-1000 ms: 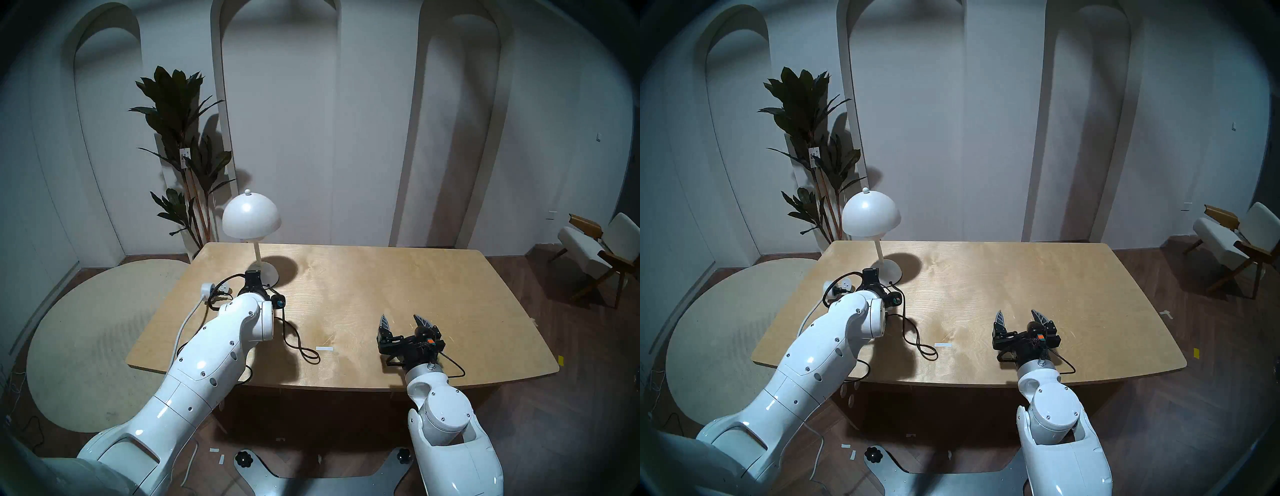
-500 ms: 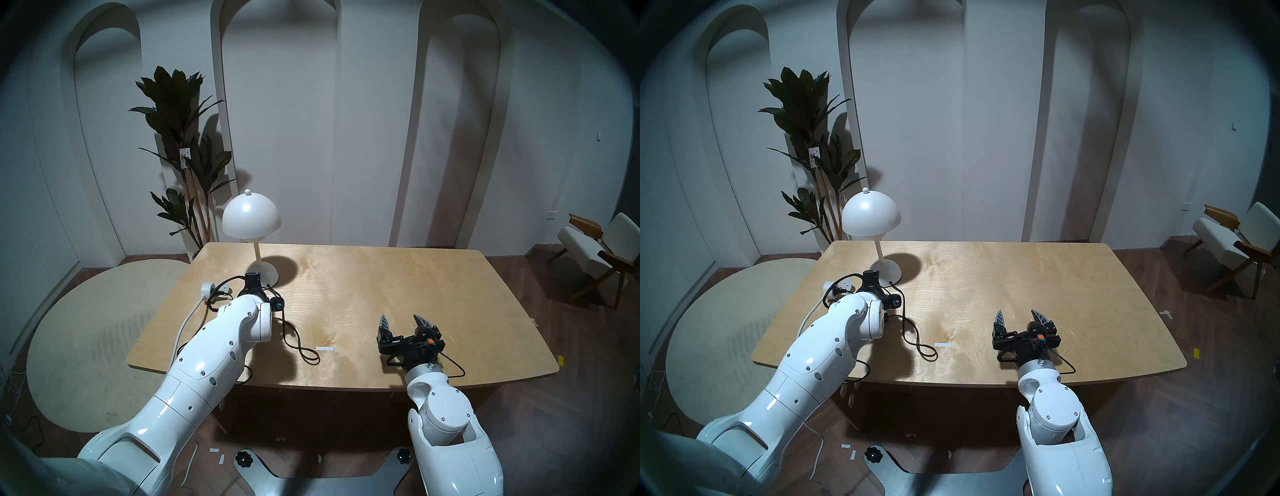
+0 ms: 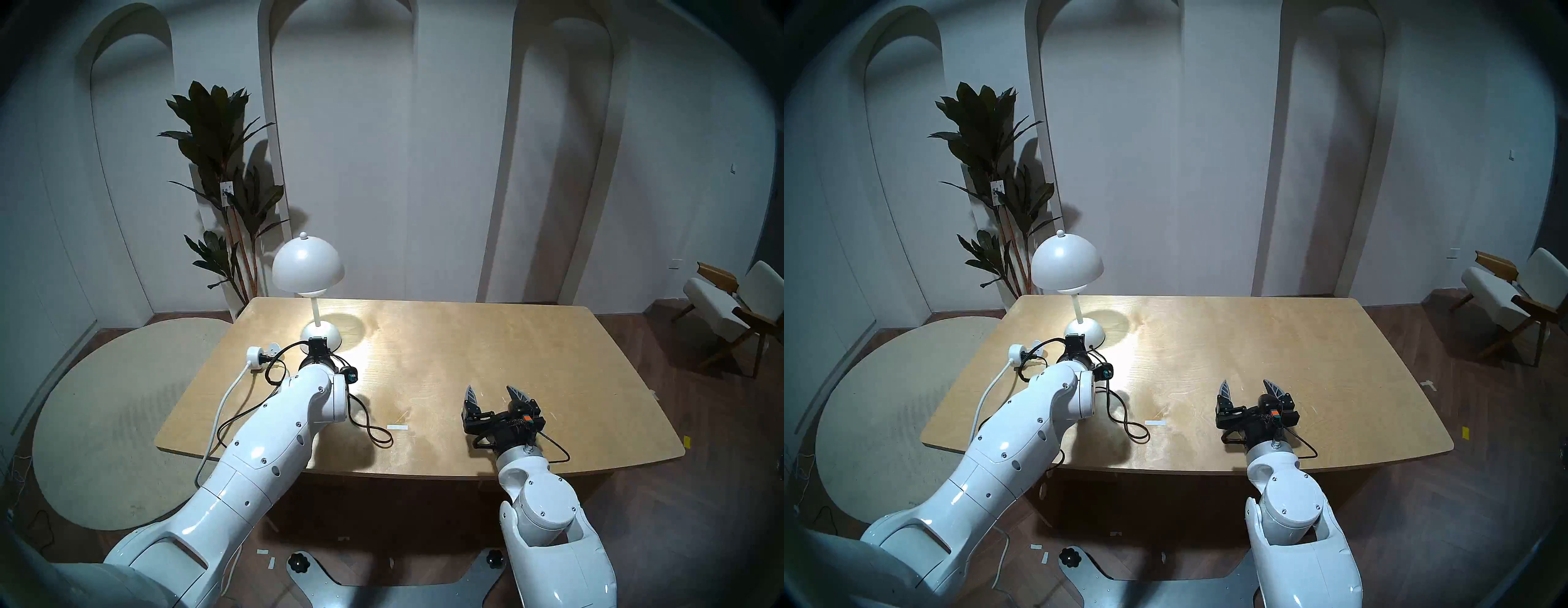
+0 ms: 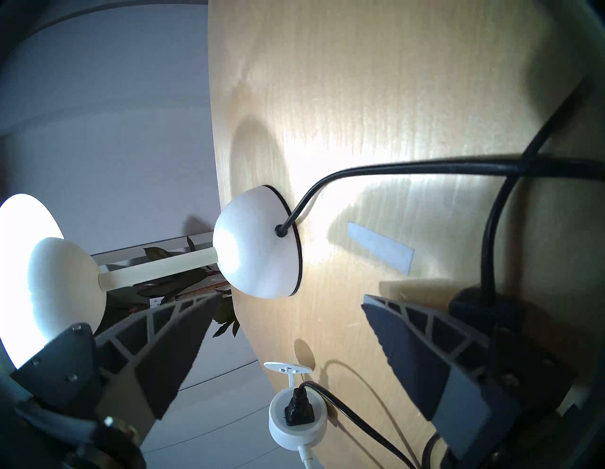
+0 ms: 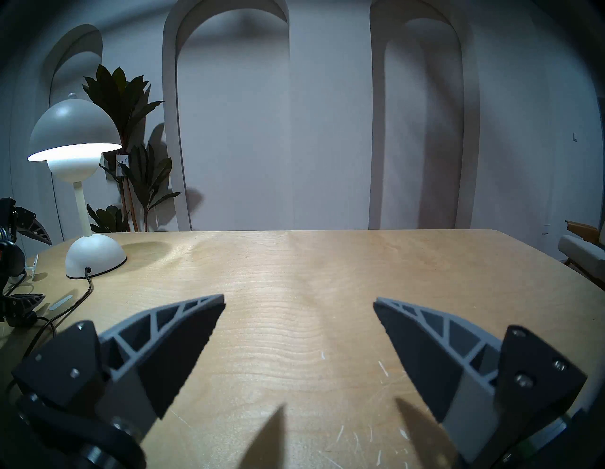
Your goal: Turn on the table lamp by pressing the switch
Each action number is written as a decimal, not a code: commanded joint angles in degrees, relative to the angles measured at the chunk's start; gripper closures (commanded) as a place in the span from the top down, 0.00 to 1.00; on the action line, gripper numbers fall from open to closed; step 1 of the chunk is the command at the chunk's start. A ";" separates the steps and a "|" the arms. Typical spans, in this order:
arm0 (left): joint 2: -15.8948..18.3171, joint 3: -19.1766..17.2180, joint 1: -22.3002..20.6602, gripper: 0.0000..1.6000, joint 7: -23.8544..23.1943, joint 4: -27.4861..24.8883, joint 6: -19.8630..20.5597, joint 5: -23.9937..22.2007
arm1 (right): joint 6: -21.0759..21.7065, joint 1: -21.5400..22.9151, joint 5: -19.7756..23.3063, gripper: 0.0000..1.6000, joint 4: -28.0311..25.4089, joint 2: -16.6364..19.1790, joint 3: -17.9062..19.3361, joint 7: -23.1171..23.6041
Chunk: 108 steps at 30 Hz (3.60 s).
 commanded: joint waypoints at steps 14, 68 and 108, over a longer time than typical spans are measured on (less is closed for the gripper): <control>-7.30 -16.25 0.02 1.00 12.42 -8.40 5.39 -13.08 | -0.28 0.35 -0.03 1.00 -0.96 0.04 0.04 -0.01; -17.63 -22.64 20.20 1.00 35.98 -40.59 -0.71 -62.45 | -0.15 0.17 -0.05 1.00 -1.31 0.08 0.02 -0.02; -15.08 -23.02 25.83 1.00 38.65 -43.76 -4.41 -66.18 | -0.13 0.16 -0.05 1.00 -1.33 0.08 0.02 -0.03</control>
